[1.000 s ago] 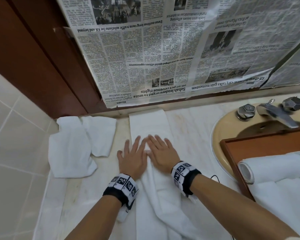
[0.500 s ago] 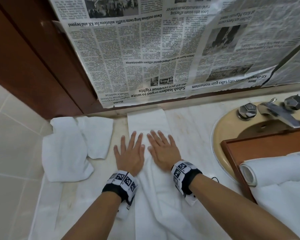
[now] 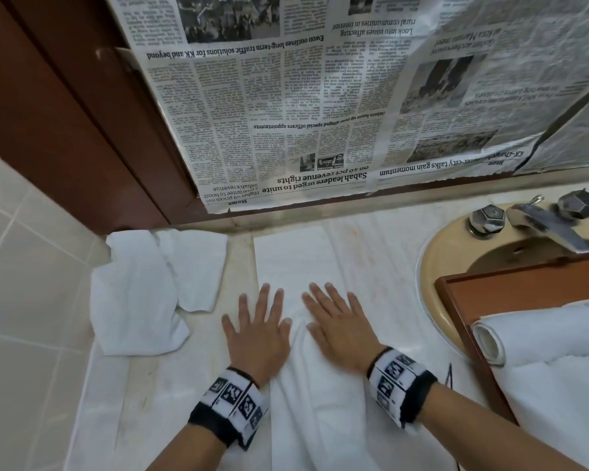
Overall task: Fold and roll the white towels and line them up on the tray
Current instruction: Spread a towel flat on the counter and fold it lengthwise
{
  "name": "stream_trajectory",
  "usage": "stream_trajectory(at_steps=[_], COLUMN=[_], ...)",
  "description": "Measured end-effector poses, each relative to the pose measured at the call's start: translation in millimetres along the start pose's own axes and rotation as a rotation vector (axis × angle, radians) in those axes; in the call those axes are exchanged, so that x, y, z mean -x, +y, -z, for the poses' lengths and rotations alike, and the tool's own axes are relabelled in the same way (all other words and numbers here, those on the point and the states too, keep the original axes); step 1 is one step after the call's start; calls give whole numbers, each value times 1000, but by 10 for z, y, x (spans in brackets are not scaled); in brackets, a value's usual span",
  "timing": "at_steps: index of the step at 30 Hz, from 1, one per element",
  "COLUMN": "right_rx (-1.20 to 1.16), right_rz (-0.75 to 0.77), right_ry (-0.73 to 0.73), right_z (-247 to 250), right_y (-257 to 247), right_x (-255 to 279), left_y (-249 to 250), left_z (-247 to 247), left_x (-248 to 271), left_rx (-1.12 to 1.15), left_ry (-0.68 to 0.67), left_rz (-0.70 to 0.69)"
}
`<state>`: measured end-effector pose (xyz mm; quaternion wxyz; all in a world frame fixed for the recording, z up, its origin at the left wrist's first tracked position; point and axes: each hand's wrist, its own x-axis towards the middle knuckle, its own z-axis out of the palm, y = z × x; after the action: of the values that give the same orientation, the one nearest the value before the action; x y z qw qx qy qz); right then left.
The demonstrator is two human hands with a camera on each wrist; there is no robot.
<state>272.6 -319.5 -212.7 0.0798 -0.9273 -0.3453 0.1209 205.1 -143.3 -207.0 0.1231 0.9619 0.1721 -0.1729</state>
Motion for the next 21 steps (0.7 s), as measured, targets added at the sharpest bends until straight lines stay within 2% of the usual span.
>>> stream_trajectory(at_steps=[3, 5, 7, 11, 17, 19, 21], right_rx=[-29, -112, -82, -79, -62, -38, -60], right_rz=[55, 59, 39, -16, -335, -313, -166], right_ry=[230, 177, 85, -40, -46, -14, -33], right_z=[-46, -14, -22, 45, 114, 164, 163], right_y=[-46, -153, -218, -140, 198, 181, 27], right_x=[121, 25, -137, -359, -393, -404, -436], left_y=[17, 74, 105, 57, -191, -153, -14], left_z=[39, 26, -25, 22, 145, 160, 120], left_x=[57, -25, -152, -369, -437, -406, -373], left_rx=[109, 142, 101, 90, 126, 152, 142], left_ry=[109, 125, 110, 99, 133, 140, 118], left_rz=[-37, -69, -84, -26, 107, 85, 10])
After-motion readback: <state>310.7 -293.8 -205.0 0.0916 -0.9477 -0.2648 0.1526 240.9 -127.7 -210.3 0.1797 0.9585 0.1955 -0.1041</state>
